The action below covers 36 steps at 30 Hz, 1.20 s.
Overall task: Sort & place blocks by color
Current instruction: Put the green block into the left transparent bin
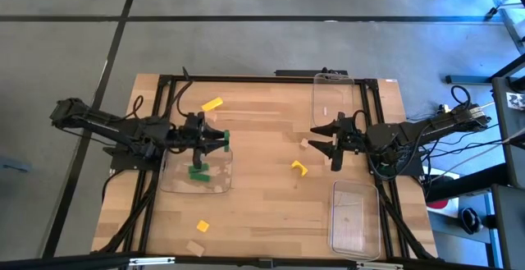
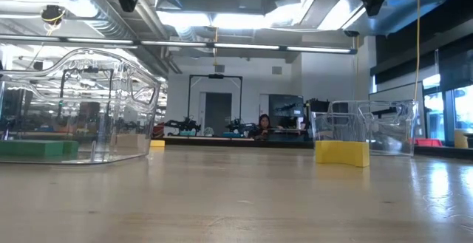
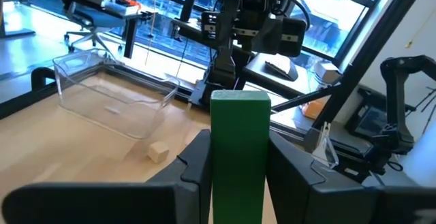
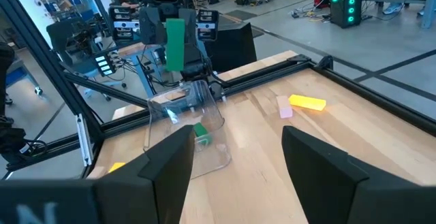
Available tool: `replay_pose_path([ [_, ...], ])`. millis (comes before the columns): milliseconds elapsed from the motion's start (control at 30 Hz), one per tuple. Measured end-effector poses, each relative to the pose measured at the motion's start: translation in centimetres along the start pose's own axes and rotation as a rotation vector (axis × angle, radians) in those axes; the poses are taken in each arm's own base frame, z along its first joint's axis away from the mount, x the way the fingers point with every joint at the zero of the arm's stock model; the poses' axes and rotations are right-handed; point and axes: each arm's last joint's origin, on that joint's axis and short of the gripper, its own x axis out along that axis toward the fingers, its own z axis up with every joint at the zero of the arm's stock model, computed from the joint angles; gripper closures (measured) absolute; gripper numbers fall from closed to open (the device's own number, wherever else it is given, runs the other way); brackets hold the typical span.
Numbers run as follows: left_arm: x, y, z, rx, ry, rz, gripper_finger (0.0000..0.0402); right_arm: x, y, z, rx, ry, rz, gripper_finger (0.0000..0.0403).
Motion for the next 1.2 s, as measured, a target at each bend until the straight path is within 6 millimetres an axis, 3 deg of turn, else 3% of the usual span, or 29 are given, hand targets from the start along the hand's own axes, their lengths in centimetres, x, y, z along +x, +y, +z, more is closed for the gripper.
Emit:
replay_pose_path([
  [100, -0.1, -0.3, 0.3, 0.002, 0.088, 0.016, 0.0309, 0.0, 0.0, 0.0, 0.000, 0.000, 0.000, 0.0178],
  [333, -0.4, -1.9, 0.3, 0.059, 0.495, 0.115, 0.0309, 0.0, 0.0, 0.0, -0.001, 0.001, 0.000, 0.0178],
  [533, -0.2, -2.2, -3.4, 0.075, 0.797, 0.142, 0.0309, 0.0, 0.0, 0.0, -0.002, 0.003, -0.001, 0.0178],
  [767, 0.4, -1.0, -7.8, 0.127, 1.075, 0.285, 0.0309, 0.0, 0.0, -0.1, -0.004, 0.008, -0.003, 0.0178],
  [1200, 2.2, -0.4, -12.4, 0.282, 1.339, 0.264, 0.0309, 0.0, 0.0, -0.1, -0.005, 0.009, -0.004, 0.0178],
])
